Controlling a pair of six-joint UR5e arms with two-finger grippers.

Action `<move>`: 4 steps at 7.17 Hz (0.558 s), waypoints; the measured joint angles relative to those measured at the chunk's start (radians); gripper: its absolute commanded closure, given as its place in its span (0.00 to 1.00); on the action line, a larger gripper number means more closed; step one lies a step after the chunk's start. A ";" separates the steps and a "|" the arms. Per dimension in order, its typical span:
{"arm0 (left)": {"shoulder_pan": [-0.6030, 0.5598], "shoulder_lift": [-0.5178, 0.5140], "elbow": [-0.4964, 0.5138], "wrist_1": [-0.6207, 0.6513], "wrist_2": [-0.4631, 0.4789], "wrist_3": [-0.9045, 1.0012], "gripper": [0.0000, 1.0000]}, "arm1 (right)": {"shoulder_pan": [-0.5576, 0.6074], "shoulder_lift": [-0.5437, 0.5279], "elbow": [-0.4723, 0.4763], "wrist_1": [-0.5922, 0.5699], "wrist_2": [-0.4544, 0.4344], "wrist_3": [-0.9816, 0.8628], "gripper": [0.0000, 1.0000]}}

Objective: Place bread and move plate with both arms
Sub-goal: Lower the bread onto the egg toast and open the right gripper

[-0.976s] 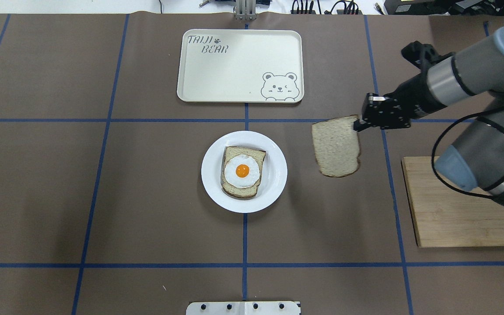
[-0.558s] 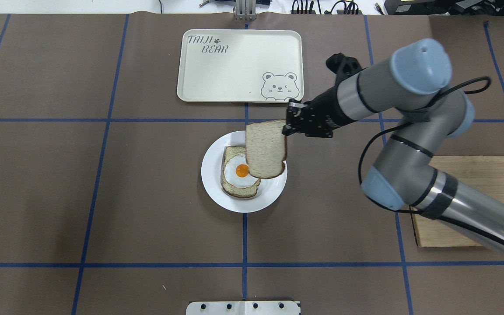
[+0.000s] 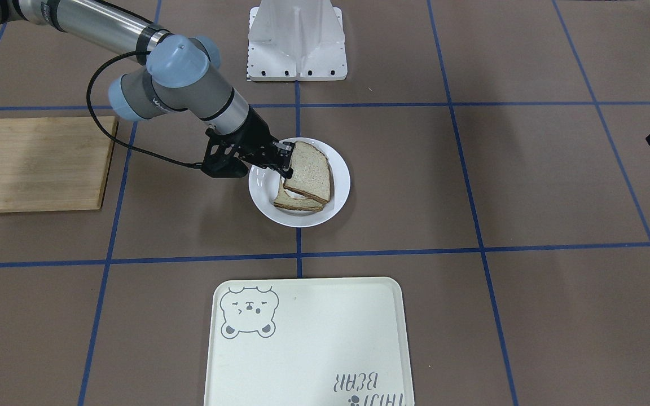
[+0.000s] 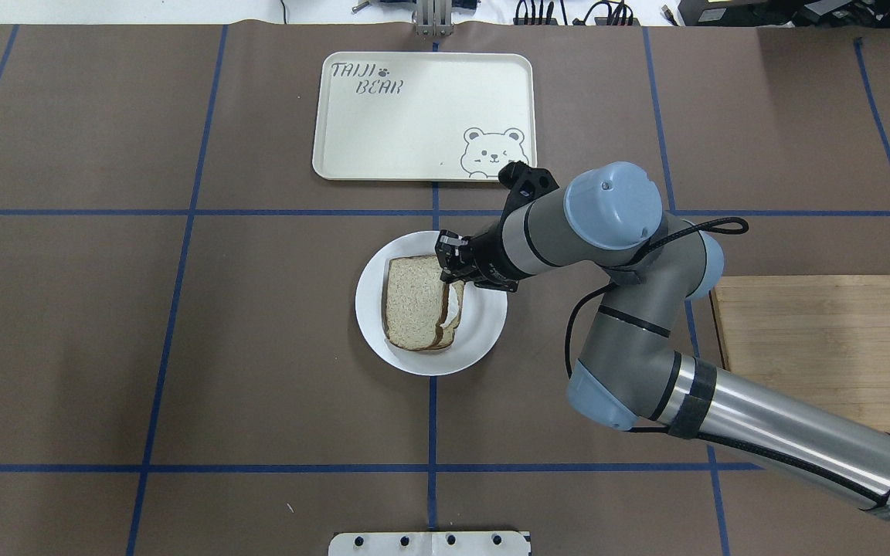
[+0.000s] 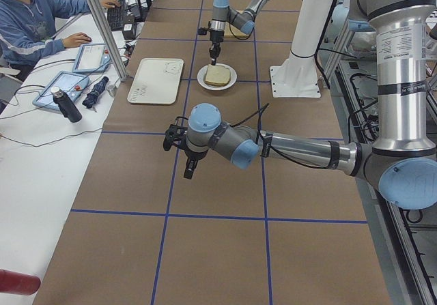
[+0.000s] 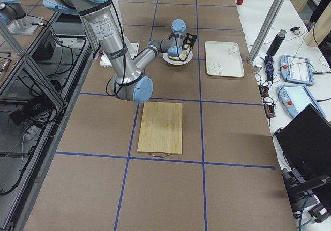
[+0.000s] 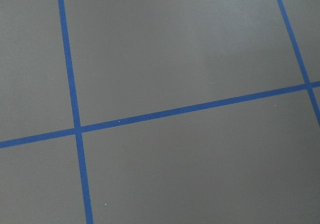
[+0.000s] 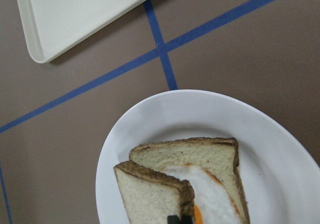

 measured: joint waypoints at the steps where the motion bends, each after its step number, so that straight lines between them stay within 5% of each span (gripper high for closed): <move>1: 0.000 -0.005 0.000 0.002 0.000 -0.003 0.01 | -0.006 -0.015 0.005 0.001 0.001 -0.003 1.00; 4: 0.028 -0.073 0.004 0.003 0.001 -0.130 0.01 | -0.005 -0.038 0.019 0.003 -0.006 -0.038 1.00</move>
